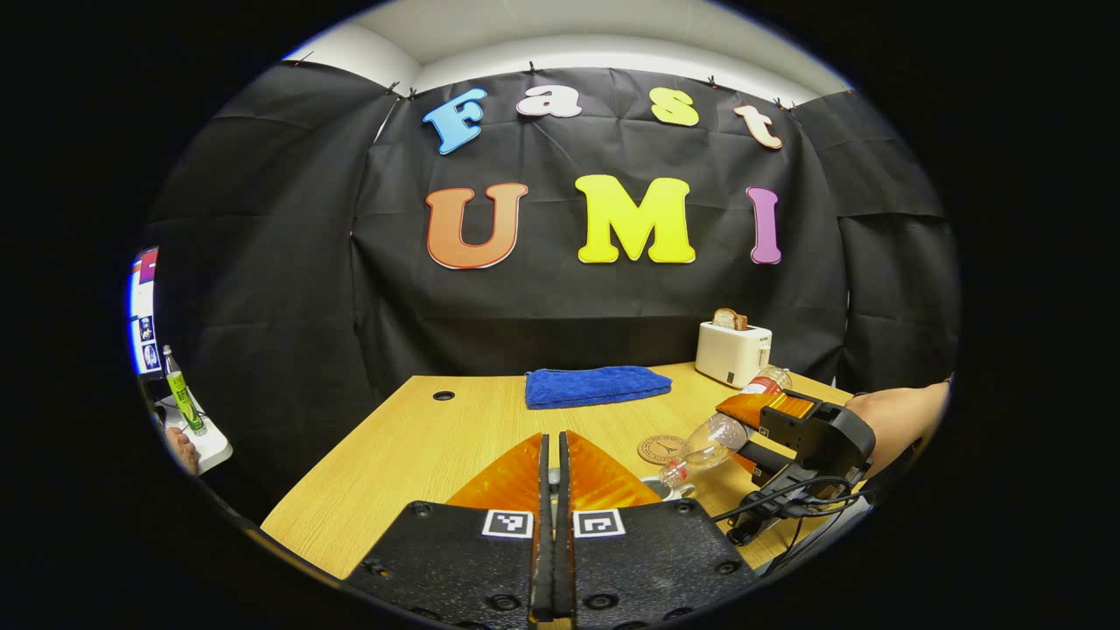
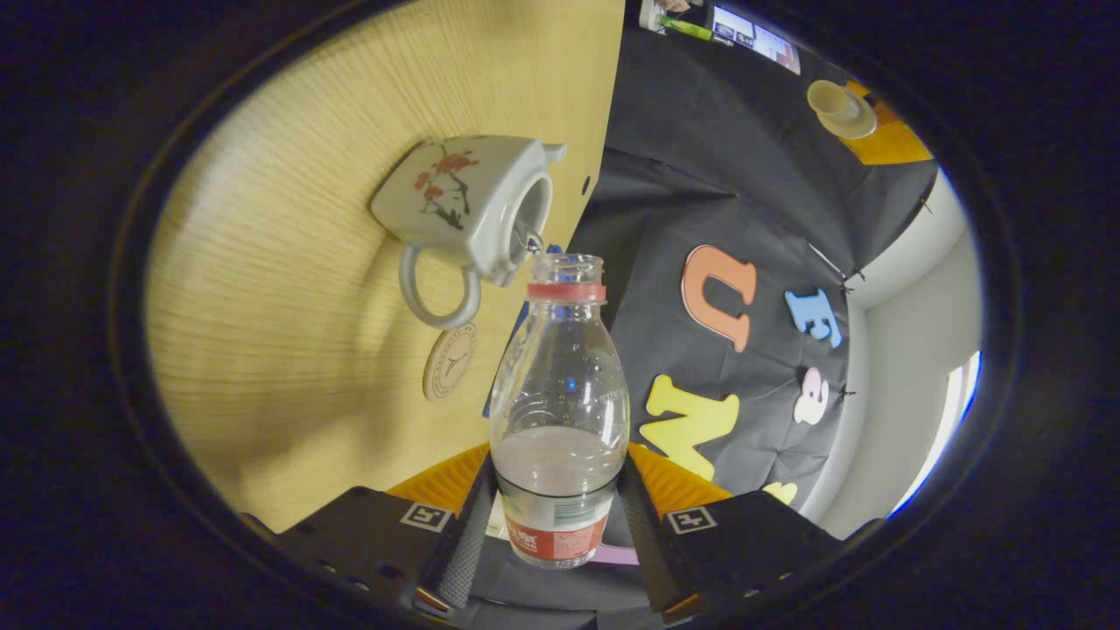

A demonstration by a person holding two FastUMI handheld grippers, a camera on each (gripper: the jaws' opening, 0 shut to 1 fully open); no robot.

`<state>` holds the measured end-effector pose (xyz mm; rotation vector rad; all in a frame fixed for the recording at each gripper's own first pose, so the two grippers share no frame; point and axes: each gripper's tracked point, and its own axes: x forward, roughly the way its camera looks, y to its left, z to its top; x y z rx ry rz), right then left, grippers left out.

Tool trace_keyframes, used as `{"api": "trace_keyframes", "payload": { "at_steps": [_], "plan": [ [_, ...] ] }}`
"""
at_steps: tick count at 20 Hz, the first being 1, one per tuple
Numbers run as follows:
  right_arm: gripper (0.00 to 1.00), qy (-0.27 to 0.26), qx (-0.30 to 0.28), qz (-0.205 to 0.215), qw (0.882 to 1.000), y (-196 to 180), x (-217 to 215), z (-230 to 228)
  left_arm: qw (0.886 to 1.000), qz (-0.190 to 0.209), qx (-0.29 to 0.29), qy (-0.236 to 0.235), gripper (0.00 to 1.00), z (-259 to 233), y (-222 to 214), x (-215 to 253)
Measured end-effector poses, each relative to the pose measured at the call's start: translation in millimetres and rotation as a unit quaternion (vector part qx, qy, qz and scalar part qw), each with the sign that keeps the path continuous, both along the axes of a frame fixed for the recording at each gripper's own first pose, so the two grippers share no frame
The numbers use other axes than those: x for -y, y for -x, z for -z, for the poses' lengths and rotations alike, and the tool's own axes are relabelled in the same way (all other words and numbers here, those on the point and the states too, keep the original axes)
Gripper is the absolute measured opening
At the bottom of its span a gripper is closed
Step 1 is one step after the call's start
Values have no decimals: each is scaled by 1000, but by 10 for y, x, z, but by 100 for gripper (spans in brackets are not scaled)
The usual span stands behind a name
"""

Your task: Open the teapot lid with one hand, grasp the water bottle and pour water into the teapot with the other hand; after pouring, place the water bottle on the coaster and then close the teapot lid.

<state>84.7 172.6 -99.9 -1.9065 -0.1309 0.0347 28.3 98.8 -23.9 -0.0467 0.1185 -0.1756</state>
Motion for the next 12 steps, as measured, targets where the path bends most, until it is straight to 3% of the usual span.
{"api": "trace_keyframes", "payload": {
  "at_steps": [12],
  "plan": [
    [75,43,34,-17,998,60,-18,-140,1000,6,10,2,3,-76,60,12]
  ]
}}
